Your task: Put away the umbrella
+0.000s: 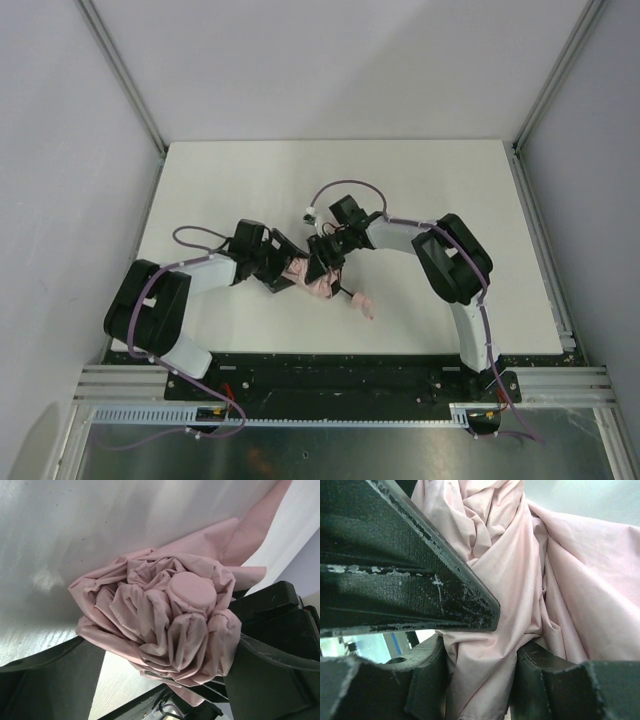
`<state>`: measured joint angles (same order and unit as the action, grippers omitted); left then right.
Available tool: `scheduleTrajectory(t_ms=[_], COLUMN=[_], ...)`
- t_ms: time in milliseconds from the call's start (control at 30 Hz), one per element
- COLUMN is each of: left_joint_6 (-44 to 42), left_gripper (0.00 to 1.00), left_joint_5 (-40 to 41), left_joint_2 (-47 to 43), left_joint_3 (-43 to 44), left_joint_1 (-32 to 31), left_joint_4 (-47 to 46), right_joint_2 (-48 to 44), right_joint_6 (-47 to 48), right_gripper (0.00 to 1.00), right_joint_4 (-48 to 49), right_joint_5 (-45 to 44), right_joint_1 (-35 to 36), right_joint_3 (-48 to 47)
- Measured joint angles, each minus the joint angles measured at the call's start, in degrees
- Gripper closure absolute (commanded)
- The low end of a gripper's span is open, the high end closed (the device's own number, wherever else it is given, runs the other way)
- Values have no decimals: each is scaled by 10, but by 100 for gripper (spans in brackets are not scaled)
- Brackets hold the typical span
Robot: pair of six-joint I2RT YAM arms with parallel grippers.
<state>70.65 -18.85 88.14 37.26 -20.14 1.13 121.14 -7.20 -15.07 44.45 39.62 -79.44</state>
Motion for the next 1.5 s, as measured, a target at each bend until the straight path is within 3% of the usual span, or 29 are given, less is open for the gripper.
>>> scheduleTrajectory(t_ms=[267, 333, 500, 633, 867, 1133, 1367, 1500], left_joint_6=[20, 25, 33, 33, 29, 28, 29, 30], left_gripper=[67, 76, 94, 98, 100, 100, 100, 100], left_joint_5=[-8, -7, -5, 0, 11, 16, 17, 17], left_joint_2=[31, 29, 28, 28, 22, 16, 10, 7], left_joint_3=[13, 13, 12, 9, 0, -6, -8, -8], left_joint_1=[-8, -9, -9, -10, -11, -12, -12, -12], left_joint_4=[-15, -18, -33, -43, -53, -56, -48, -42], right_joint_2=[23, 26, 34, 28, -64, -218, -172, -114], right_joint_6=[-7, -5, 4, 7, 32, 98, 158, 197], right_gripper=[100, 99, 66, 36, 12, 8, 9, 19], right_joint_4=[-23, -37, -85, -120, -144, -64, 19, 73], right_joint_5=[62, 63, 42, -7, -170, -425, -643, -737], right_joint_1=[-21, -22, -21, -14, 23, 134, 243, 264], right_joint_3=[-12, -21, -51, -71, -66, 31, 81, 81])
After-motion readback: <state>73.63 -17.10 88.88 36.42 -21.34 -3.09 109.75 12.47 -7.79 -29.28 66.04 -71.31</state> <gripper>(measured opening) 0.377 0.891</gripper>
